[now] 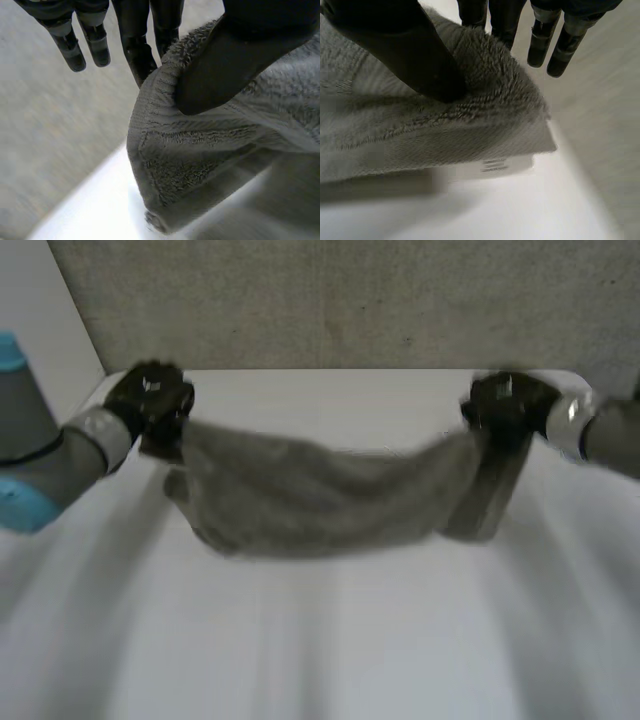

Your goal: Fold the towel.

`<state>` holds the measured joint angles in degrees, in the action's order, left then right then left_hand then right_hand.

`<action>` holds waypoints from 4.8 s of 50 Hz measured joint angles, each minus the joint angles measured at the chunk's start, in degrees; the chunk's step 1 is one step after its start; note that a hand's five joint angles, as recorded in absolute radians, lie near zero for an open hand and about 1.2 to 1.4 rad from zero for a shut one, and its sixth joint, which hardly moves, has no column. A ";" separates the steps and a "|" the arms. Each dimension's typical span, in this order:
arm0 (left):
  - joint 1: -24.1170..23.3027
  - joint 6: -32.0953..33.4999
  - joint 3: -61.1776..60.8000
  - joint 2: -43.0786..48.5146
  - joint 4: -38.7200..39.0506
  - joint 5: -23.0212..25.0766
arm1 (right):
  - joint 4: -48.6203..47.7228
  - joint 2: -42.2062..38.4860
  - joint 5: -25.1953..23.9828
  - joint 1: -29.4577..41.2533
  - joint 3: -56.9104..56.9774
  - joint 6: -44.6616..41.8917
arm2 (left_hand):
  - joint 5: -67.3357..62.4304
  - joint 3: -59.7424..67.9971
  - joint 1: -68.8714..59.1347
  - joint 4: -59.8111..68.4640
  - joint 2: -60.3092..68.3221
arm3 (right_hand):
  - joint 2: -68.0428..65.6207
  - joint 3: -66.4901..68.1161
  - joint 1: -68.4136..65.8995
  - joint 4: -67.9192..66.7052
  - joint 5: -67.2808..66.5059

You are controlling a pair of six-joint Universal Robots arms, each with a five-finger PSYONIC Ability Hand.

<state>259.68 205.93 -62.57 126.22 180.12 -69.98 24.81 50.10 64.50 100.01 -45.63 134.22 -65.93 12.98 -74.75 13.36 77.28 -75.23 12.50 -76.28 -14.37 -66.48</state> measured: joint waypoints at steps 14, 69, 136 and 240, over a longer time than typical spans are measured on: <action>-2.00 -6.41 21.17 -1.85 18.20 -6.33 | -42.46 4.85 3.70 3.38 7.37 27.39 | 0.00 0.00 -0.02 0.00 0.27 | -0.05 0.00 -0.02 0.00 -0.21; 7.27 6.94 -55.60 -25.32 23.82 9.68 | -15.30 17.76 -10.78 -12.90 -48.11 12.15 | 0.00 0.00 -0.04 0.00 0.48 | 45.16 0.00 47.32 0.00 49.06; 11.92 6.70 -52.18 -41.63 4.38 14.11 | -5.10 33.38 -21.21 -31.23 -49.95 4.51 | 0.01 0.00 -0.04 0.00 0.48 | -0.88 0.00 -0.02 0.00 0.26; -0.36 -11.88 -41.39 -16.65 28.70 -2.87 | -39.51 3.49 0.42 -12.84 -43.83 12.48 | 57.31 0.00 53.58 0.00 -57.87 | 36.30 0.00 37.54 0.00 37.43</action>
<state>259.32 194.04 -103.96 109.58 208.82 -72.85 -14.70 53.58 64.92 87.17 -89.46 146.70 -8.62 12.98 -21.17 13.36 19.41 -38.93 12.50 -38.74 -14.37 -29.05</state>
